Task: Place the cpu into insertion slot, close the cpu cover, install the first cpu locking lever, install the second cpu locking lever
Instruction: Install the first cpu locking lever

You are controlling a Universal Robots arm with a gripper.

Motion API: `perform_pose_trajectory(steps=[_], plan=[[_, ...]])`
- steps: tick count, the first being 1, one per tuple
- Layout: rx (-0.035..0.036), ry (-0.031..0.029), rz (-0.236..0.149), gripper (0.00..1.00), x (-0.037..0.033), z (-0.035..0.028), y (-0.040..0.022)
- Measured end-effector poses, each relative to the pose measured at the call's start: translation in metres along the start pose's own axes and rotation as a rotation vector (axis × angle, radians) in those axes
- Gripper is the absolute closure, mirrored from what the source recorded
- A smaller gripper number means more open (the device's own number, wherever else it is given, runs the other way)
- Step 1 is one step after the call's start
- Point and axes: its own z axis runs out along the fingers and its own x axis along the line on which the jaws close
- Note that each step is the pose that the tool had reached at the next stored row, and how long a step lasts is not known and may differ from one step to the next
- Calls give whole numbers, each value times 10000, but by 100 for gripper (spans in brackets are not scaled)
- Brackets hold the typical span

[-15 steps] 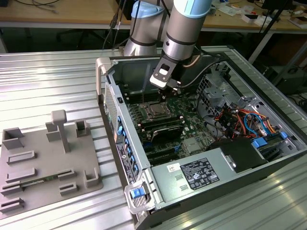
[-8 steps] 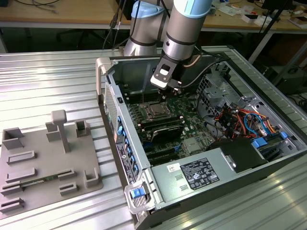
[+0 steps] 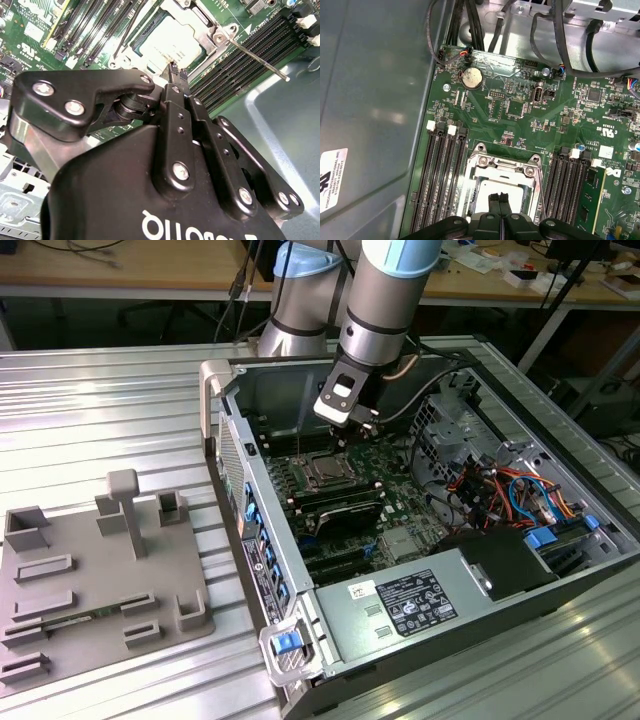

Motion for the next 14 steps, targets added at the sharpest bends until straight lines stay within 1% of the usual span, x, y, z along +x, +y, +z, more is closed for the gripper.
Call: perform_pose_trajectory(steps=[4,6,10,12,14], plan=[[-1,9,-298,89,0,0,-1],[-2,19,-602,89,1,0,-4],[-3,28,-958,89,1,0,-5],[-3,34,-1243,89,1,0,-5],[-3,39,-1439,89,1,0,-6]])
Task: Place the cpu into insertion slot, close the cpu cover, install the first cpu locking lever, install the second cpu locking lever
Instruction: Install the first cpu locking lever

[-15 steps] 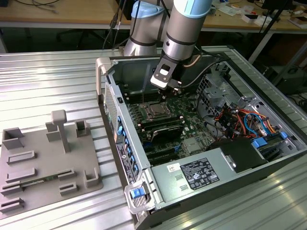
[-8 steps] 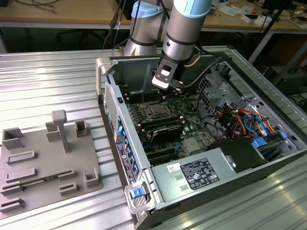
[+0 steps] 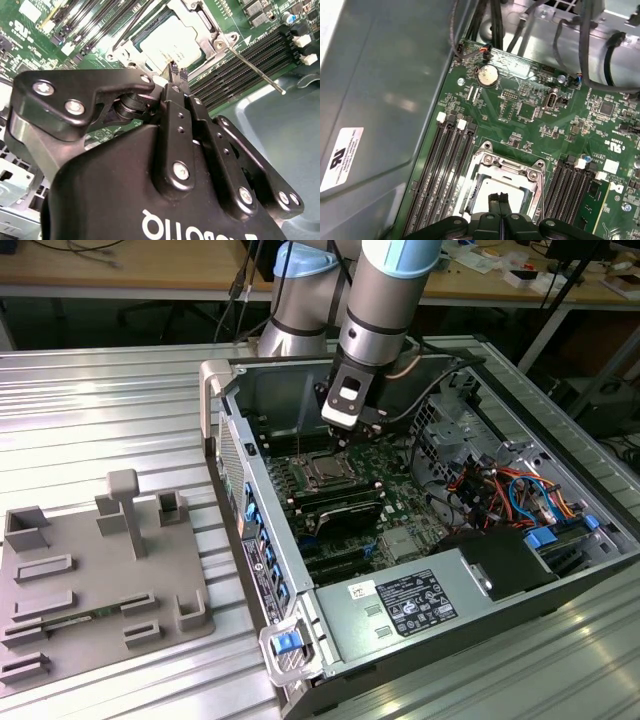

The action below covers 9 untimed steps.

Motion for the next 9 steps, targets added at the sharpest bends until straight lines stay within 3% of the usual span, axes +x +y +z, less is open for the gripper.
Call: perform_pose_trajectory(steps=[9], plan=[[-5,15,-165,89,0,0,-1]])
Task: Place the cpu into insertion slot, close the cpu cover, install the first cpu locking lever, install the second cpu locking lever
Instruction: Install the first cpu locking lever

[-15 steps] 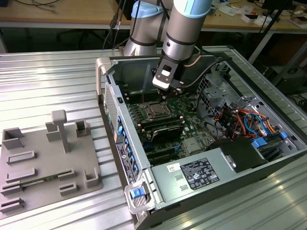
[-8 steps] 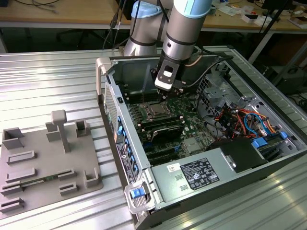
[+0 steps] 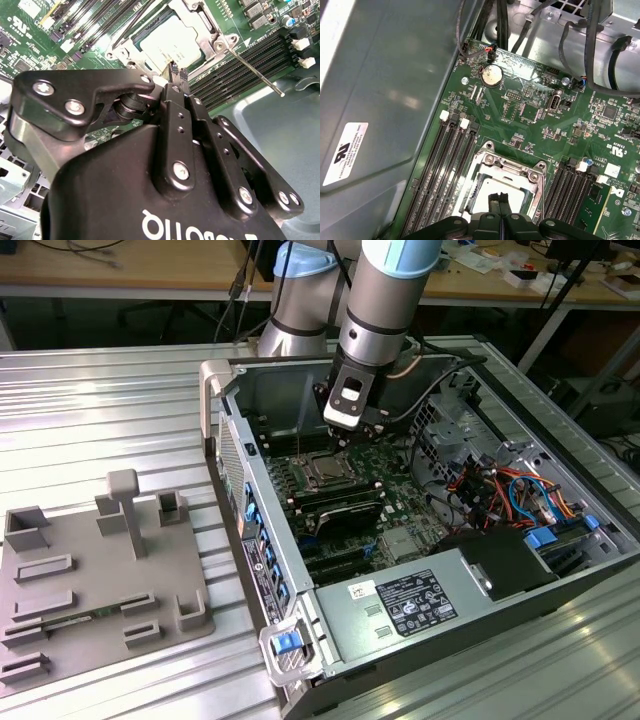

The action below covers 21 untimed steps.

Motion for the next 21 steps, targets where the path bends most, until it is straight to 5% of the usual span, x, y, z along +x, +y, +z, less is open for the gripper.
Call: perform_pose_trajectory(steps=[9,15,21], plan=[[0,2,-4,89,0,0,0],[0,19,-745,89,1,0,-2],[1,22,-911,89,0,-46,-2]])
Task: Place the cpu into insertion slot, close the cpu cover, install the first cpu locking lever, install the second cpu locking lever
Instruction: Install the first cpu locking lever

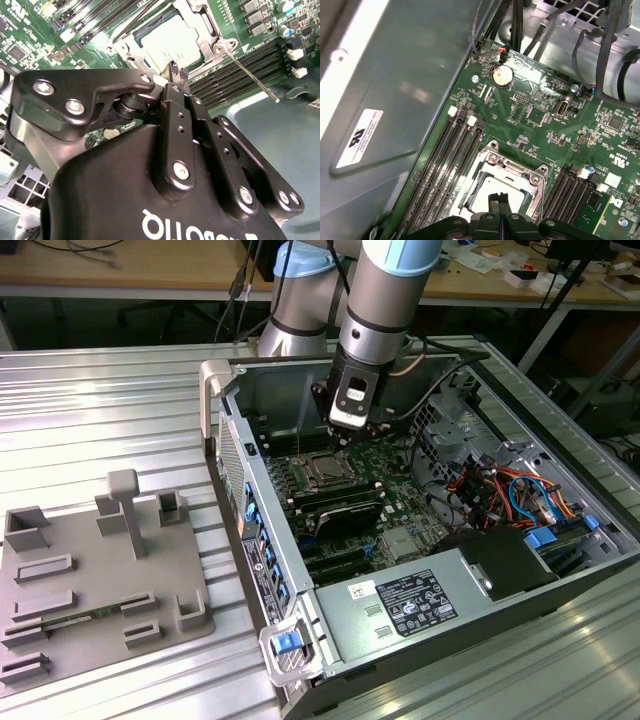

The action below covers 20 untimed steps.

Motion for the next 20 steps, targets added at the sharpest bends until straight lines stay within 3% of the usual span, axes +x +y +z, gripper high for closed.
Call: perform_pose_trajectory(steps=[2,4,7,20], plan=[[-2,6,-197,89,2,-27,-2],[0,16,-718,89,2,-28,-3],[0,24,-1034,89,11,-28,-22],[-1,41,-1442,89,151,-34,-305]])
